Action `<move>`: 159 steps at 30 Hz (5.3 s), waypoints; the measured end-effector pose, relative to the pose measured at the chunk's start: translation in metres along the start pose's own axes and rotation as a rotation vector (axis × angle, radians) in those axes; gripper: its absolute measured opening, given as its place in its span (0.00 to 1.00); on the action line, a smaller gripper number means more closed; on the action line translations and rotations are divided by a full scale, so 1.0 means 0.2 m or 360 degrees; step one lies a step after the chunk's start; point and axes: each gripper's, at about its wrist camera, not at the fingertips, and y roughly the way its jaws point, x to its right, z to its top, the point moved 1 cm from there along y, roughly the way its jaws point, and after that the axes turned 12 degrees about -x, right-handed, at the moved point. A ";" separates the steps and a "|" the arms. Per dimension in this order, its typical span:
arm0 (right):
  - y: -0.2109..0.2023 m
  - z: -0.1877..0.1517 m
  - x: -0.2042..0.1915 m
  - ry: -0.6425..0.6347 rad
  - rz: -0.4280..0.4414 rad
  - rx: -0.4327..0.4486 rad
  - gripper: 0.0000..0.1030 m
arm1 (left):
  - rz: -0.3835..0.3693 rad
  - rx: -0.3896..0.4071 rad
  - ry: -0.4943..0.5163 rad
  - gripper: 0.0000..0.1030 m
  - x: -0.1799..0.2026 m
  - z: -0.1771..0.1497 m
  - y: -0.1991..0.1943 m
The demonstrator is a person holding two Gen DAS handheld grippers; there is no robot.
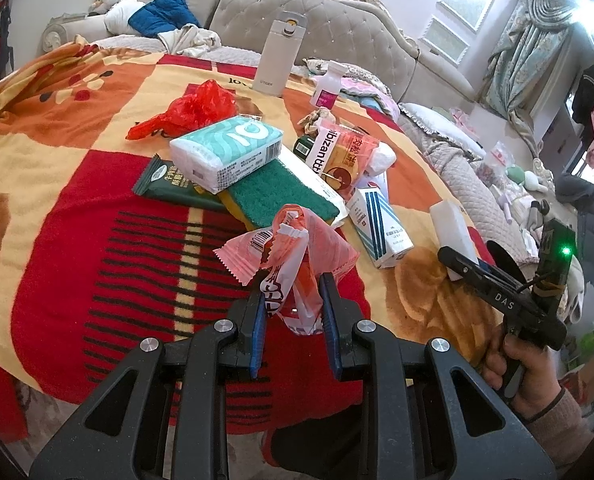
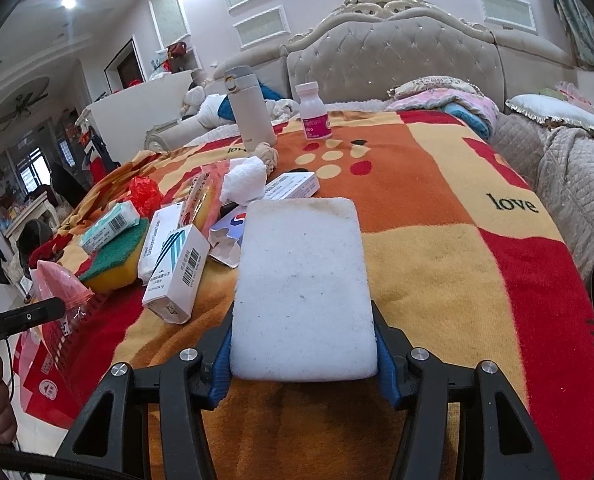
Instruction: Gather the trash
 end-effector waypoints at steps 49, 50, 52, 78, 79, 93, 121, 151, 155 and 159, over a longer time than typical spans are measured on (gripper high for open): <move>-0.70 -0.23 1.10 0.0621 -0.0575 0.0031 0.54 | -0.0415 -0.0280 0.0785 0.22 1.67 0.33 0.74; -0.70 -0.25 1.13 0.0641 -0.0585 0.0013 0.54 | -0.0424 -0.0288 0.0811 0.22 1.74 0.34 0.78; -0.70 -0.28 1.17 0.0663 -0.0599 -0.0005 0.54 | -0.0450 -0.0344 0.0877 0.22 1.86 0.36 0.88; -0.67 -0.32 1.31 0.0941 -0.0644 -0.0062 0.55 | -0.0399 -0.0449 0.0772 0.60 1.86 0.40 1.05; -0.67 -0.32 1.31 0.0945 -0.0640 -0.0047 0.55 | -0.0400 -0.0442 0.0758 0.61 1.84 0.40 1.03; -0.61 -0.19 1.20 0.0918 -0.0786 0.0001 0.88 | -0.0307 -0.0224 0.0481 0.61 1.18 0.30 0.42; -0.12 0.16 -0.07 -0.0138 -0.0134 0.0093 0.88 | 0.0009 -0.0129 0.0384 0.63 -0.22 0.61 0.21; 0.10 0.20 -0.30 -0.0206 0.0211 -0.0111 0.31 | 0.0137 0.0093 0.0176 0.38 -0.10 0.48 -0.06; 0.04 0.19 -0.25 -0.0190 0.0164 -0.0090 0.31 | 0.0137 0.0069 0.0138 0.38 -0.05 0.43 -0.05; -0.01 0.18 -0.22 -0.0200 0.0120 -0.0059 0.30 | 0.0159 0.0036 0.0131 0.38 0.01 0.38 -0.03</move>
